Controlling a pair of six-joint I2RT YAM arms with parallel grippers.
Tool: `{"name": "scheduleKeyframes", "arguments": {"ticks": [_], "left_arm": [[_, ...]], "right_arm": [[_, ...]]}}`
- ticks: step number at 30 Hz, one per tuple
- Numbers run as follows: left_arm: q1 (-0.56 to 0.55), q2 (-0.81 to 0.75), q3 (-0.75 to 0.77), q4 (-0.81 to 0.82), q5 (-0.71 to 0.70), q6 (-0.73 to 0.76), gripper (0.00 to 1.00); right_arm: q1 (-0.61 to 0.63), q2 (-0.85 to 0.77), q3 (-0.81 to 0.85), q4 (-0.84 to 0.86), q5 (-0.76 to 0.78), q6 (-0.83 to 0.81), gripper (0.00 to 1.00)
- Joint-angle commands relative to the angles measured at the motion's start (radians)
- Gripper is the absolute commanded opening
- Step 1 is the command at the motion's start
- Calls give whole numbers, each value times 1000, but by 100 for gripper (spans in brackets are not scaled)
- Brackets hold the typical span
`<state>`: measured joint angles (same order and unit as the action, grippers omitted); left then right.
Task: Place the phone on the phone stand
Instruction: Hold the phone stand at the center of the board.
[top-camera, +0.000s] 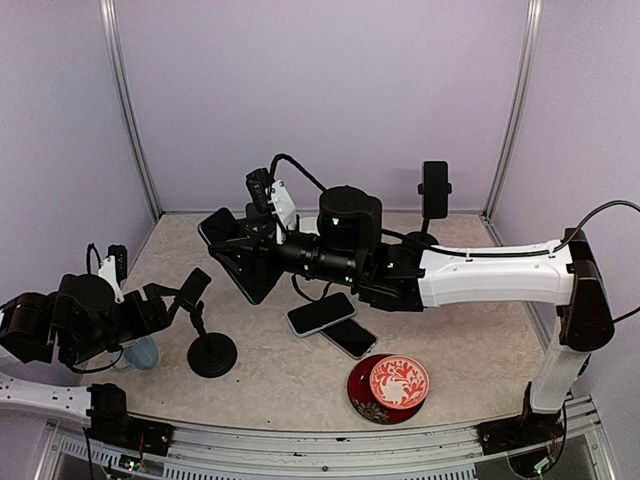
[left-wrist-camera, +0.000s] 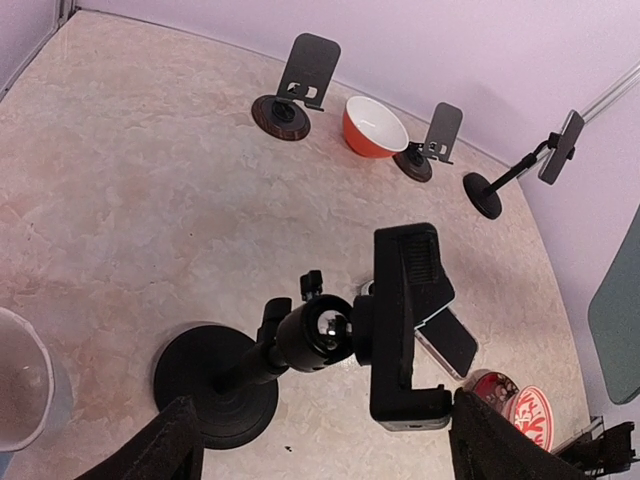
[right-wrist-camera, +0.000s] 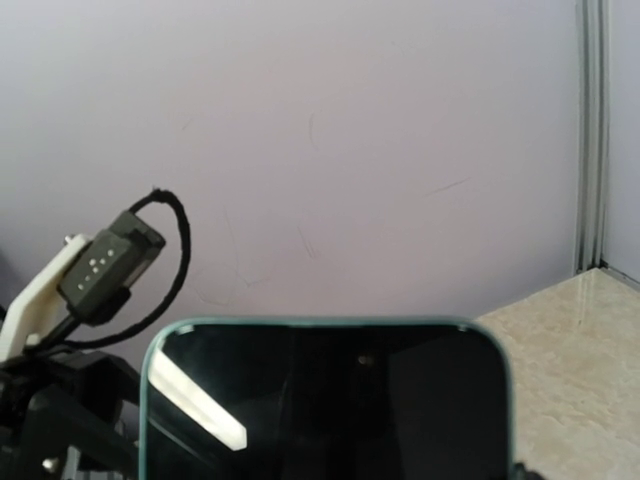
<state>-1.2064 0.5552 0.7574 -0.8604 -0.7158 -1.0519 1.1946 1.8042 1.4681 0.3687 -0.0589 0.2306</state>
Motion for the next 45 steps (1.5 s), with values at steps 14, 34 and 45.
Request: {"name": "scheduleKeyframes", "arguments": {"ticks": [14,34,45], "left_arm": [[3,128,-26,72,-11,36,99],[4,-219,-192,287,100,141,59],[3,-316,-212,304,85,192,53]], "right_arm": [[-3,-43,8,61,13,7,54],[-4,-30,28,49,-1,4,55],[-4,0,80,15,-23,5,55]]}}
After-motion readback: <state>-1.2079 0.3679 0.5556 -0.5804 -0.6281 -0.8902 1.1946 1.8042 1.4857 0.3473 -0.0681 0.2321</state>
